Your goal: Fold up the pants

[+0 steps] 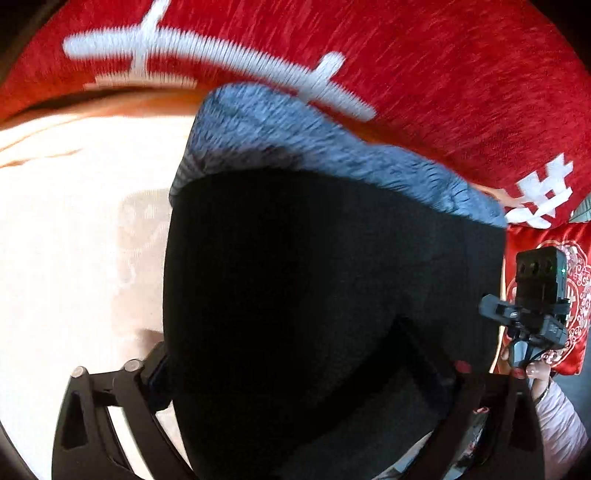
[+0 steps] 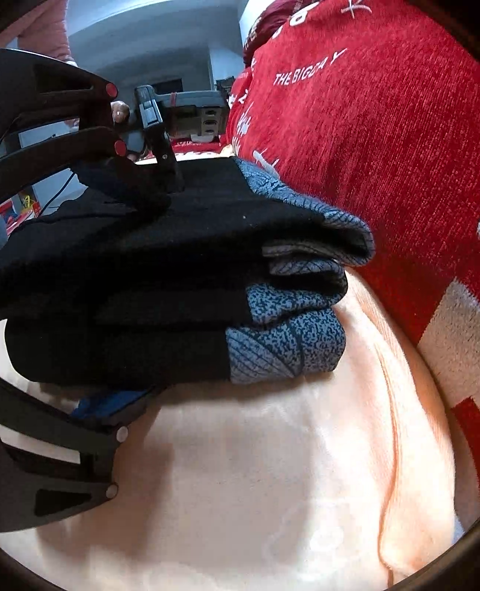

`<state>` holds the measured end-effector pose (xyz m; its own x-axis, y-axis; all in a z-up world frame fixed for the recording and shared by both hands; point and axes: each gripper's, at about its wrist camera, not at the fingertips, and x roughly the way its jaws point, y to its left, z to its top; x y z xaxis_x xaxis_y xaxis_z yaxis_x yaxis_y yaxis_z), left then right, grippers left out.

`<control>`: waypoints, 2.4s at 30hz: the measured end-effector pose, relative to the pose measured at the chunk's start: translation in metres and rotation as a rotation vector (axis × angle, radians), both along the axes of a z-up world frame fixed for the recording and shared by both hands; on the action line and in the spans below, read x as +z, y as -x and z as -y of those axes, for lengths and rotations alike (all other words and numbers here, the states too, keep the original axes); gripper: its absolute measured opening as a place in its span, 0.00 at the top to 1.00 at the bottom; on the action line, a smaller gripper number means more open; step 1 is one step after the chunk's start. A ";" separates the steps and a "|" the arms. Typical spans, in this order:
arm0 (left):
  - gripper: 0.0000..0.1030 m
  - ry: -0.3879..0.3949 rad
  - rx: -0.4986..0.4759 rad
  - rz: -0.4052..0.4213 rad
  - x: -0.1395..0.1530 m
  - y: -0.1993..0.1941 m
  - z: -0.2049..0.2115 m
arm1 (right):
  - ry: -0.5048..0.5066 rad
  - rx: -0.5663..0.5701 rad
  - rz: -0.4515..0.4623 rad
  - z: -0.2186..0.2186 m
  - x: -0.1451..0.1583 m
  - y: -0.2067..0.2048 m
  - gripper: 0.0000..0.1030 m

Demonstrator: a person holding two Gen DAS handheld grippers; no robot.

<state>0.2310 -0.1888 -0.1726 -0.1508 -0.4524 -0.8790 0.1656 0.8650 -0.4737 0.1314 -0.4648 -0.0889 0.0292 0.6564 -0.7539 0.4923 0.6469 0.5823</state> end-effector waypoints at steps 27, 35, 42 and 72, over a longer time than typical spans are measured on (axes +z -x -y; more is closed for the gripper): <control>0.34 -0.065 -0.030 0.081 0.034 0.114 -0.067 | -0.143 -0.131 -0.041 -0.049 0.068 0.089 0.55; 0.09 -0.160 -0.009 0.119 0.032 0.116 -0.081 | 0.036 -0.046 -0.107 -0.057 0.060 0.090 0.34; 0.09 -0.282 0.057 0.178 0.074 0.130 -0.072 | 0.202 -0.003 -0.135 -0.066 0.104 0.081 0.24; 0.00 -0.525 -0.068 0.288 0.191 0.226 -0.072 | 0.626 0.188 -0.188 -0.174 0.237 0.119 0.00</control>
